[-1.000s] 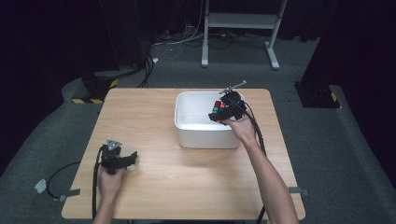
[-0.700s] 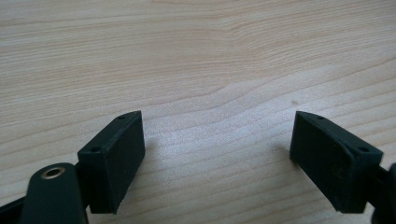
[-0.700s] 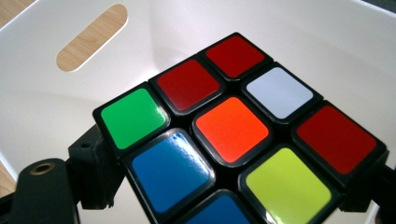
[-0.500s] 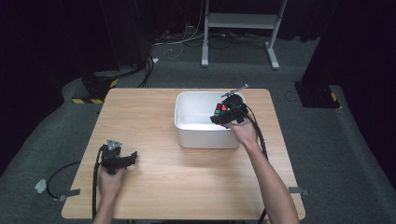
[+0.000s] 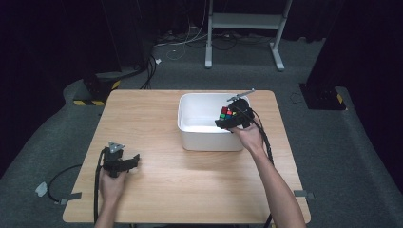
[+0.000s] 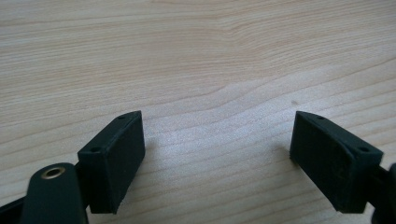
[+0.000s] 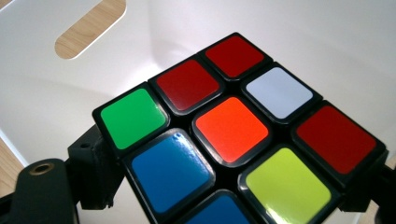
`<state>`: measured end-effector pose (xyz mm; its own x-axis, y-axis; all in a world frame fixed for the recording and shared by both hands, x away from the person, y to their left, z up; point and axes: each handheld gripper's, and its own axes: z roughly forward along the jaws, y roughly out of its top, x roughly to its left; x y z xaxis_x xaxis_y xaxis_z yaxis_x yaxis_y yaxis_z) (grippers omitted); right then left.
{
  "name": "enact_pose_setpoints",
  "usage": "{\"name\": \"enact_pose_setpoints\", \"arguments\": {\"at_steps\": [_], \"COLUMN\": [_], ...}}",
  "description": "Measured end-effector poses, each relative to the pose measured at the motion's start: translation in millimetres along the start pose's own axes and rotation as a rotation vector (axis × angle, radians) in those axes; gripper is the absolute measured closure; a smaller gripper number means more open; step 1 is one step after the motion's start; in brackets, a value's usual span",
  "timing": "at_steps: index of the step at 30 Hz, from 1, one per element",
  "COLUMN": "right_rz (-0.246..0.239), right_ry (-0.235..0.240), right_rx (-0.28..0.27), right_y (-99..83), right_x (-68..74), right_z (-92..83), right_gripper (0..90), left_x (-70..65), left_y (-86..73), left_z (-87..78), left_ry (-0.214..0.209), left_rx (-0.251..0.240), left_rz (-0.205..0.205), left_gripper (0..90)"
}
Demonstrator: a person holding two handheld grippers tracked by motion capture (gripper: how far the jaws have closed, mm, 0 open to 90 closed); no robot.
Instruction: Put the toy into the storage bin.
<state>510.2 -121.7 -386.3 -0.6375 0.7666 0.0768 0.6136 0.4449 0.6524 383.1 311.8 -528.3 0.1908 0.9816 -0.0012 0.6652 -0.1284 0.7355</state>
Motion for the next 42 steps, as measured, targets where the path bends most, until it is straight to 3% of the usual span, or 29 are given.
{"name": "enact_pose_setpoints", "arguments": {"at_steps": [14,26,42], "right_rz": [-0.02,0.012,-0.007], "right_ry": [-0.006,0.02,0.024], "right_rx": [0.007,-0.012,-0.003], "right_y": [-8.0,-14.2,-16.7], "right_x": [2.6,-1.3,0.1], "right_z": [2.0,-0.2,1.1], "right_gripper": [14.9,14.8,14.5], "left_x": [0.2,-0.1,0.0], "left_y": [0.1,0.0,0.0], "left_z": [0.1,0.0,0.0], "left_ry": [0.0,0.001,0.0], "left_rx": [0.0,0.0,0.001], "left_rz": [0.003,0.0,0.002], "left_gripper": [18.1,18.1,18.1]}}
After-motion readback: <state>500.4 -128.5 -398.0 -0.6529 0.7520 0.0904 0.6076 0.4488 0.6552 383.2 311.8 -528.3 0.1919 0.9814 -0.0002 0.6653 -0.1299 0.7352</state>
